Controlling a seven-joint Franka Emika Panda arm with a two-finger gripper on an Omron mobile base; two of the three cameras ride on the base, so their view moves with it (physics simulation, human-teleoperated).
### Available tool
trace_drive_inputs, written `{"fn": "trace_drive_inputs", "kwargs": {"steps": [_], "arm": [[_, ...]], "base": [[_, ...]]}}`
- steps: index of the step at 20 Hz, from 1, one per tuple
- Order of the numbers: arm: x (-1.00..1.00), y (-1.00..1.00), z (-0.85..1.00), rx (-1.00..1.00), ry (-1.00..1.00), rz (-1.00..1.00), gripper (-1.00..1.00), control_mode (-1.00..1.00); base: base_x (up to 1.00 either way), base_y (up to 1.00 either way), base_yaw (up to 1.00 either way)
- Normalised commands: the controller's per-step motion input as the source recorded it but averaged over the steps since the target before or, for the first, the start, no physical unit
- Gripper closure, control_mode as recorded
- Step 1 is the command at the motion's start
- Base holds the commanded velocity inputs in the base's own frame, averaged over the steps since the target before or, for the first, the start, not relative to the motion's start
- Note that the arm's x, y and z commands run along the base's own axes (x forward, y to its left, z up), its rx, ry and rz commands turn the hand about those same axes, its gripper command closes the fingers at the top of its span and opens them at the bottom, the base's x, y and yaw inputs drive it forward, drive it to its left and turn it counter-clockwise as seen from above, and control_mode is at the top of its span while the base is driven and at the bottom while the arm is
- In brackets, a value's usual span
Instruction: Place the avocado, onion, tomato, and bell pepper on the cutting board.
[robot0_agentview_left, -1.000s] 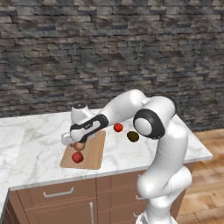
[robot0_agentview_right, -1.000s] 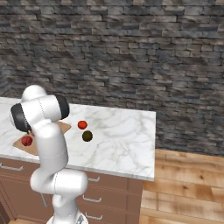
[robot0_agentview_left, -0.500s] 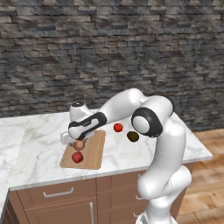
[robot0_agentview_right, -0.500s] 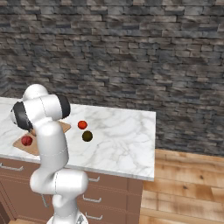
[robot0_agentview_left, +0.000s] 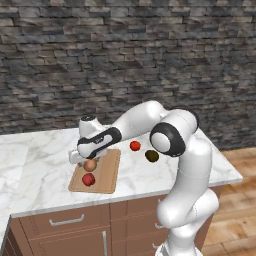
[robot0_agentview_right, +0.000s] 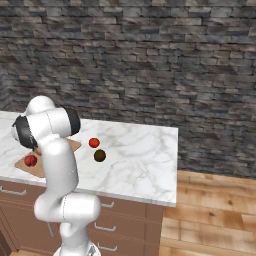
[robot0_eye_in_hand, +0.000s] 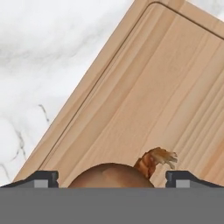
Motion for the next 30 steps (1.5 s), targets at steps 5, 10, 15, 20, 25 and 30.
{"fn": "trace_drive_inputs", "kwargs": {"steps": [5, 10, 15, 20, 25, 30], "arm": [[0.0, 0.0, 0.04, 0.0, 0.0, 0.0, -1.0, -1.0], [0.0, -0.03, 0.69, 0.0, -0.05, -0.01, -1.0, -1.0], [0.0, -0.2, 0.86, 0.0, -0.03, -0.03, -1.0, -1.0], [-0.11, -0.37, 0.87, 0.0, -0.07, -0.02, -1.0, -1.0], [-0.41, -0.44, 0.82, 0.0, -0.13, -0.03, -1.0, -1.0], [-0.51, -0.52, 0.77, 0.0, -0.12, -0.06, -1.0, -1.0]], "base": [[0.0, 0.0, 0.0], [0.0, 0.0, 0.0], [0.0, 0.0, 0.0], [0.0, 0.0, 0.0], [0.0, 0.0, 0.0], [0.0, 0.0, 0.0]]}}
